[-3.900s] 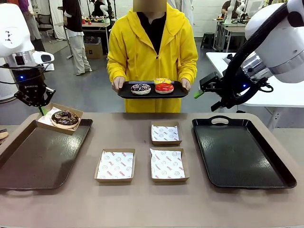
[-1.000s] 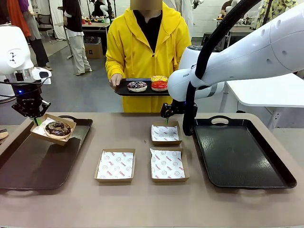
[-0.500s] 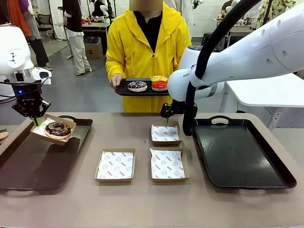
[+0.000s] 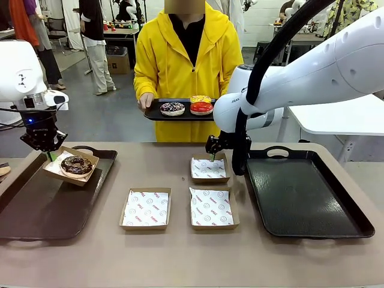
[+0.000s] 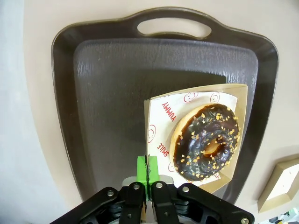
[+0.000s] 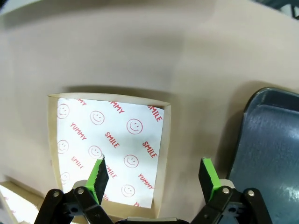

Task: Individually package the donuts and arrange them on the tray.
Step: Place the picked Paper togo box on the Handle tray while simultaneously picking up another Paper togo box from the table with the other hand.

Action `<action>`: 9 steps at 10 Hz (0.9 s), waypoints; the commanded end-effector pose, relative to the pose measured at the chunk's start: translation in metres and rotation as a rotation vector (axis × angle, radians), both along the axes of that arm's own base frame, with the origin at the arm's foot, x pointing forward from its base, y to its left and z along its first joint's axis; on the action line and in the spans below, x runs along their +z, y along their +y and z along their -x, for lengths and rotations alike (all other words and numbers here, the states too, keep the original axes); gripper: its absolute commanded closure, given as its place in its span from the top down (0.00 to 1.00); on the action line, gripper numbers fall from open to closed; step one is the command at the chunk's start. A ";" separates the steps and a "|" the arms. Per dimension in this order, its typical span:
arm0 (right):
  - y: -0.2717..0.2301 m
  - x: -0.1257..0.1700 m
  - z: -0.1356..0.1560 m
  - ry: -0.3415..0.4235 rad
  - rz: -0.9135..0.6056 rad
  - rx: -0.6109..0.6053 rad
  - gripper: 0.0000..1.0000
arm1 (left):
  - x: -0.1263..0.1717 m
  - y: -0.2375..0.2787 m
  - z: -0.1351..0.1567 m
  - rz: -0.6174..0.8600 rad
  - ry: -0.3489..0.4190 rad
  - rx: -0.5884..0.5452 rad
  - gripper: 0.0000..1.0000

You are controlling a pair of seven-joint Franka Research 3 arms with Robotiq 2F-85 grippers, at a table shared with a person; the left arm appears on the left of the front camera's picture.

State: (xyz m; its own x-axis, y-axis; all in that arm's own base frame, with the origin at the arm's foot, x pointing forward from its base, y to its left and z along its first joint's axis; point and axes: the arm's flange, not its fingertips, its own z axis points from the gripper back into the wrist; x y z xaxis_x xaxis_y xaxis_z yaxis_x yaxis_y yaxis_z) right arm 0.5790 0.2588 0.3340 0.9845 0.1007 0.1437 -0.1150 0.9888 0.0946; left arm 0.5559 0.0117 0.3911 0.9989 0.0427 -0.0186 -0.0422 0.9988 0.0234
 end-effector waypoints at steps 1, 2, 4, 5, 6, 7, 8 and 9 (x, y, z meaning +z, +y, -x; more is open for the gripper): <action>0.009 -0.006 -0.008 -0.001 0.025 -0.016 1.00 | -0.004 0.008 -0.011 0.017 -0.015 -0.026 0.01; 0.009 -0.009 -0.009 0.009 0.028 -0.015 1.00 | -0.007 0.011 -0.014 0.016 -0.016 -0.019 0.01; 0.009 -0.015 -0.013 0.027 0.029 -0.022 1.00 | -0.012 0.020 -0.021 0.029 -0.009 0.005 0.01; 0.009 -0.017 -0.014 0.035 0.031 -0.024 1.00 | -0.014 0.022 -0.023 0.033 -0.006 0.011 0.01; 0.009 -0.018 -0.014 0.042 0.032 -0.023 1.00 | -0.015 0.022 -0.024 0.037 -0.005 0.014 0.01; 0.008 -0.018 -0.014 0.049 0.028 -0.017 0.98 | -0.015 0.021 -0.024 0.037 -0.005 0.009 0.01; 0.007 -0.018 -0.014 0.053 0.026 -0.017 0.42 | -0.015 0.022 -0.023 0.042 -0.002 0.005 0.48; 0.008 -0.018 -0.014 0.052 0.024 -0.021 0.39 | -0.015 0.022 -0.023 0.045 -0.002 0.002 0.59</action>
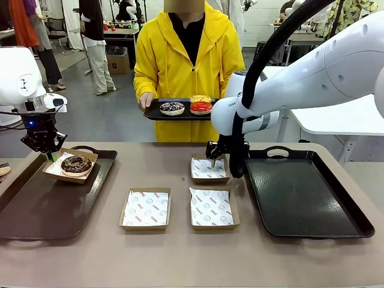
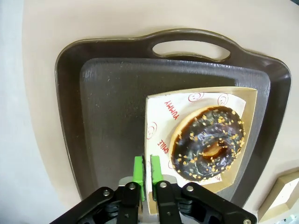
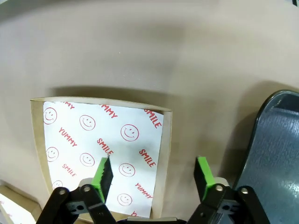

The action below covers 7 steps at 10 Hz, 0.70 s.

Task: Individually package the donuts and arrange them on the tray.
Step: Place the picked Paper togo box on the Handle tray while simultaneously picking up another Paper togo box from the table with the other hand.

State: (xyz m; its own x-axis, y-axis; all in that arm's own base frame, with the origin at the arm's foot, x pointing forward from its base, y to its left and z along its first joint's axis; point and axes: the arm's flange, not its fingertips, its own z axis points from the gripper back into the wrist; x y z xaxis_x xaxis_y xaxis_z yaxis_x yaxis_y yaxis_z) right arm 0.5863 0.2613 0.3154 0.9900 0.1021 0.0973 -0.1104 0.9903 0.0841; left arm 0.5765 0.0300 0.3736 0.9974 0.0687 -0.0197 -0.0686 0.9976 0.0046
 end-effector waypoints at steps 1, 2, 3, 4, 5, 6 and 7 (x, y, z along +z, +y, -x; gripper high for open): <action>0.006 0.002 -0.006 0.003 0.007 -0.032 0.00 | 0.003 0.005 -0.002 0.027 -0.003 -0.023 1.00; 0.006 0.004 -0.005 0.001 0.007 -0.046 0.00 | 0.003 0.005 -0.002 0.027 -0.002 -0.021 1.00; 0.005 0.005 -0.005 0.001 0.013 -0.076 0.00 | 0.003 0.005 -0.001 0.029 -0.002 -0.020 1.00; 0.005 0.005 -0.004 0.003 0.012 -0.092 0.16 | 0.002 0.005 -0.001 0.030 0.000 -0.020 0.80; 0.004 0.005 -0.004 0.002 0.014 -0.106 0.06 | 0.002 0.005 -0.001 0.031 0.001 -0.021 0.90; 0.003 0.004 -0.005 0.006 0.011 -0.106 0.00 | 0.002 0.005 -0.001 0.030 0.002 -0.023 1.00; 0.003 0.004 -0.005 0.011 0.007 -0.107 0.00 | 0.001 0.006 -0.001 0.031 0.004 -0.022 1.00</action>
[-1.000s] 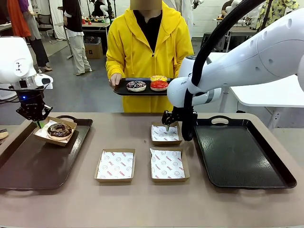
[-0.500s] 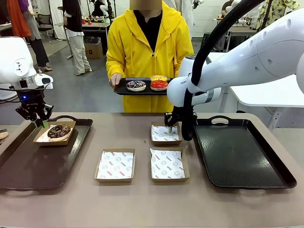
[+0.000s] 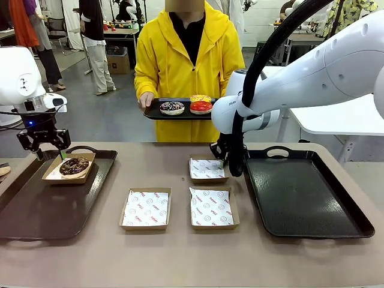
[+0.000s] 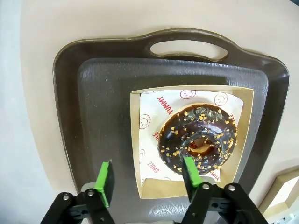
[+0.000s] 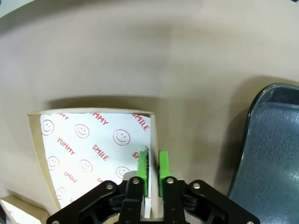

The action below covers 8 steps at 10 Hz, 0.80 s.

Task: Individually package the donuts and arrange them on the tray.
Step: Place the picked Paper togo box on the Handle tray while simultaneously picking up another Paper togo box from the table with the other hand.

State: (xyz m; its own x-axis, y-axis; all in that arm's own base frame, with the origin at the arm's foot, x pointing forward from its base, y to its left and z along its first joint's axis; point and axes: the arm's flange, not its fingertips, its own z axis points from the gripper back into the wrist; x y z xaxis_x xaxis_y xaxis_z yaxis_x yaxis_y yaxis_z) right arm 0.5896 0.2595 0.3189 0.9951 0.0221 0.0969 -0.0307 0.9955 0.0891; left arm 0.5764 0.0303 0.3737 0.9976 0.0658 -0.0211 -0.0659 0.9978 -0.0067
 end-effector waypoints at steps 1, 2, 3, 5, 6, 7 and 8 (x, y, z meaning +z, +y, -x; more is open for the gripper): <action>0.004 0.000 -0.002 0.011 0.012 -0.031 0.00 | 0.001 0.005 -0.001 0.021 0.005 -0.020 1.00; 0.003 0.001 -0.002 0.009 0.012 -0.038 0.00 | 0.001 0.006 -0.001 0.022 0.007 -0.020 1.00; 0.003 0.003 -0.001 0.004 0.017 -0.045 0.00 | 0.001 0.006 -0.001 0.025 0.010 -0.020 0.97; 0.002 0.009 0.001 0.007 0.013 -0.074 0.00 | 0.004 0.004 0.001 0.055 0.024 -0.034 1.00; 0.002 0.017 0.005 0.007 0.005 -0.071 0.00 | 0.007 0.004 0.004 0.089 0.035 -0.032 1.00; 0.003 0.030 0.012 -0.005 0.001 -0.062 0.00 | 0.016 0.006 0.011 0.187 0.058 -0.031 1.00; 0.003 0.046 0.018 -0.014 -0.012 -0.055 0.00 | 0.025 0.012 0.020 0.276 0.061 -0.019 1.00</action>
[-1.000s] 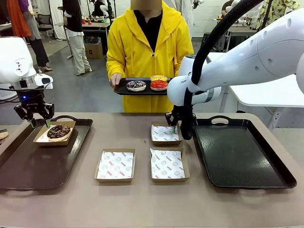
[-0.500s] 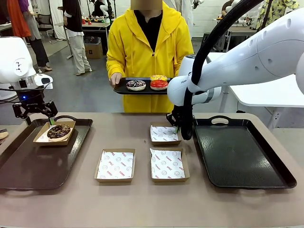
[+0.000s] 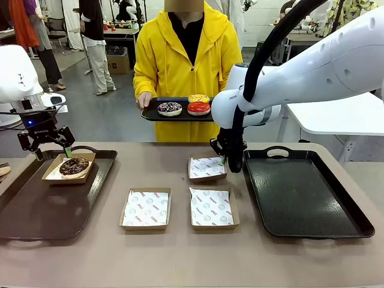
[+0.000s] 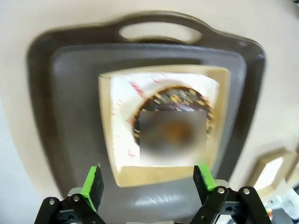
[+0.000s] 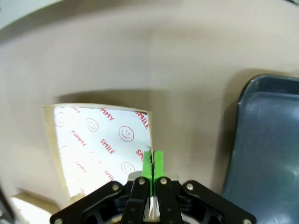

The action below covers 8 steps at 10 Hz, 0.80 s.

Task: Individually package the donuts and arrange them on the tray.
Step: Place the picked Paper togo box on the Handle tray while simultaneously picking up another Paper togo box from the table with the other hand.

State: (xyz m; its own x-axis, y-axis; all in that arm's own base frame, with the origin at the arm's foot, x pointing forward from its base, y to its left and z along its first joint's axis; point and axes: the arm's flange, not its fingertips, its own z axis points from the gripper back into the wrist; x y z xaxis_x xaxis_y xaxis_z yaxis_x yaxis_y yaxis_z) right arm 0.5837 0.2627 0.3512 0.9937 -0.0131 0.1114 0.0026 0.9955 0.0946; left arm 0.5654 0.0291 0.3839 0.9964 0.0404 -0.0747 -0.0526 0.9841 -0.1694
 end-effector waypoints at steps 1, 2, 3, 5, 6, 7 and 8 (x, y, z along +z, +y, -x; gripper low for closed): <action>-0.004 0.030 0.016 -0.011 -0.022 -0.025 0.00 | 0.025 0.022 0.021 0.194 0.016 -0.005 1.00; -0.009 0.055 0.022 -0.030 -0.032 -0.034 0.00 | 0.034 0.033 0.038 0.275 0.010 0.004 1.00; -0.010 0.068 0.025 -0.045 -0.030 -0.032 0.00 | 0.043 0.046 0.057 0.365 -0.003 0.003 1.00; -0.007 0.105 0.029 -0.070 -0.032 -0.045 0.00 | 0.064 0.077 0.102 0.570 -0.051 -0.005 1.00; -0.004 0.118 0.029 -0.075 -0.037 -0.053 0.00 | 0.071 0.094 0.122 0.649 -0.066 0.006 1.00; 0.000 0.130 0.028 -0.070 -0.047 -0.051 0.00 | 0.074 0.116 0.142 0.730 -0.101 0.046 1.00; 0.005 0.138 0.026 -0.059 -0.056 -0.044 0.00 | 0.074 0.136 0.157 0.790 -0.118 0.066 1.00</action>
State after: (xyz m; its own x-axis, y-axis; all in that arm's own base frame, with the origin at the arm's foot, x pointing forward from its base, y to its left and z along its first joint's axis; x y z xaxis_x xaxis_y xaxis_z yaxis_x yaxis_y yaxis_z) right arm 0.5536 0.2615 0.4860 0.9794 -0.0388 0.1982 0.0136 0.9918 0.1268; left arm 0.4166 0.1542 0.4637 0.9980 0.0608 -0.0199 -0.0535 0.6224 -0.7809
